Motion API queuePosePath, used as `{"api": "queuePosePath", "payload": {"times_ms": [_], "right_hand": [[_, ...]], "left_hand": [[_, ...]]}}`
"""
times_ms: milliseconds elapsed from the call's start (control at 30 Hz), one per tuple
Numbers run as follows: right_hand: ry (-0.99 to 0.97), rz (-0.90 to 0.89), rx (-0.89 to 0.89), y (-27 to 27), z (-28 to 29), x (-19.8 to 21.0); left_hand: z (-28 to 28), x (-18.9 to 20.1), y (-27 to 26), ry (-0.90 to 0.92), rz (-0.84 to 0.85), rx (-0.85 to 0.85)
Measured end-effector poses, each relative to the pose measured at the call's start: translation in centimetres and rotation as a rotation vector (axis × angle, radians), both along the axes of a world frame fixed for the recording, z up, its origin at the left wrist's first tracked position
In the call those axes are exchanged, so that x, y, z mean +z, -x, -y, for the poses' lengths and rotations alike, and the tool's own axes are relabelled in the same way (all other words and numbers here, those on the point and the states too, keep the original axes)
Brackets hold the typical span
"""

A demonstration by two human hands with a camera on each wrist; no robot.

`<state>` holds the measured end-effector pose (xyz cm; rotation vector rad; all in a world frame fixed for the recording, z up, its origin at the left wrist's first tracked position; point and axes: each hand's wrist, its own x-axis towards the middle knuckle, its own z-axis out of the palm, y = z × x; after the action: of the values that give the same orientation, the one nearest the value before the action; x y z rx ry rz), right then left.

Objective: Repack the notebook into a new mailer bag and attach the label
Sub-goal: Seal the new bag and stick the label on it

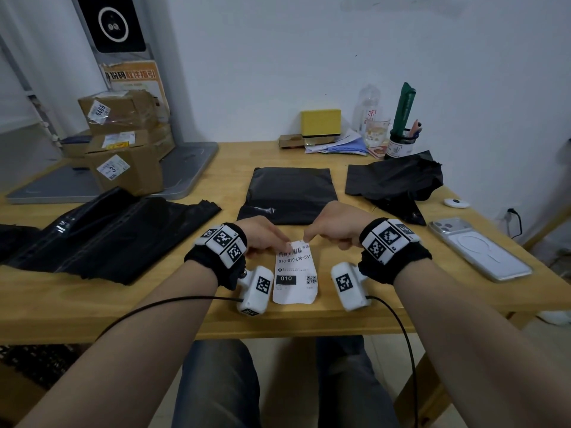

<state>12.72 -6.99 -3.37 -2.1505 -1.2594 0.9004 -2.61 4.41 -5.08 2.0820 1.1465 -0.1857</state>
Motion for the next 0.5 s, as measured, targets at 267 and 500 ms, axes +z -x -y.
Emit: {"api": "queuePosePath", "payload": {"times_ms": [267, 500], "right_hand": [[-0.005, -0.121, 0.003, -0.3, 0.2, 0.6], [0.09, -0.289, 0.012, -0.4, 0.5, 0.3]], "left_hand": [[-0.8, 0.1, 1.0, 0.061, 0.072, 0.071], [-0.7, 0.8, 1.0, 0.051, 0.147, 0.094]]}}
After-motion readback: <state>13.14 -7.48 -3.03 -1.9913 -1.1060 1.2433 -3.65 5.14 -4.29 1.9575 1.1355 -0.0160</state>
